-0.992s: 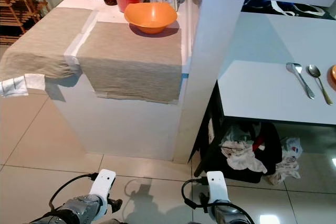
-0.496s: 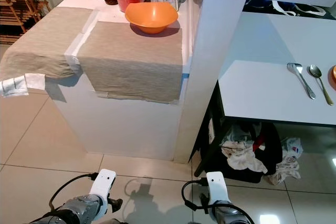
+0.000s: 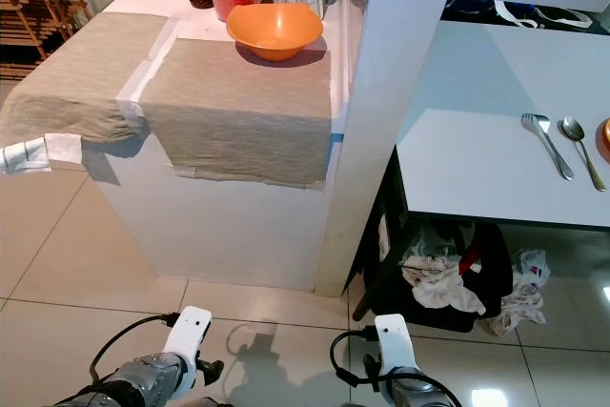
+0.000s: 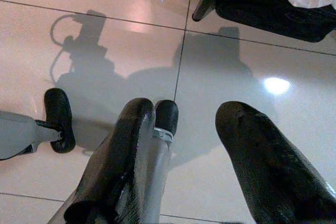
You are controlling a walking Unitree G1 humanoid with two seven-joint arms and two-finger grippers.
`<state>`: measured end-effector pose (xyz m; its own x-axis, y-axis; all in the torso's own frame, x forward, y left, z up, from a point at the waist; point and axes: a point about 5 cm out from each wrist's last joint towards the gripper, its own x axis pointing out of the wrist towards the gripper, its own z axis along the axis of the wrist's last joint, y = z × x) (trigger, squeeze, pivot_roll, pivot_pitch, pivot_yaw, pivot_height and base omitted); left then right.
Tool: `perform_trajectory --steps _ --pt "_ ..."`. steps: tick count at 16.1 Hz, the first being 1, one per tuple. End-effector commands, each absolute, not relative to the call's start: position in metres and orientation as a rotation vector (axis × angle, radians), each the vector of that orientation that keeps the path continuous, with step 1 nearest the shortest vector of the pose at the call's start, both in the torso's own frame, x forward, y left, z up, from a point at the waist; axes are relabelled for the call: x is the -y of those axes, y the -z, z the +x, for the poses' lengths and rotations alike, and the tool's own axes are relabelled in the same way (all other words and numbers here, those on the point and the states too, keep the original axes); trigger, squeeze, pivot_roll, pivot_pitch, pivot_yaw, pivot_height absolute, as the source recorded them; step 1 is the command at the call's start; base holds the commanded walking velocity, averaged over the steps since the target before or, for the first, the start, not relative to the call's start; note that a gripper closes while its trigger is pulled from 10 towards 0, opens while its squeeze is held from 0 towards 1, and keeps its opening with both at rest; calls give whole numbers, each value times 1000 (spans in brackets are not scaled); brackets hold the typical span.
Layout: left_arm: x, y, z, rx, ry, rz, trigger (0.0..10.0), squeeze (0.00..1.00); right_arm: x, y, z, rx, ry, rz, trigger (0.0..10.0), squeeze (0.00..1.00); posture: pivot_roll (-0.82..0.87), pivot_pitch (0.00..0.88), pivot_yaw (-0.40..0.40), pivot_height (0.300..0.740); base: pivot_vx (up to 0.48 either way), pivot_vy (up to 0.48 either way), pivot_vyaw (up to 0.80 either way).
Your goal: Setting the table
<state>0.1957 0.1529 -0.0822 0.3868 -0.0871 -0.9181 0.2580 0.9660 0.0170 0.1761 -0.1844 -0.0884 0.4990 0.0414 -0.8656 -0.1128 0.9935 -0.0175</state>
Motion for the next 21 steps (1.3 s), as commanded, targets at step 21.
perform_trajectory --steps 21 --pt "-140 70 219 -1078 200 99 10000 0 184 83 187 -996 -126 -51 10000 0 29 32 -131 740 0 0 0"
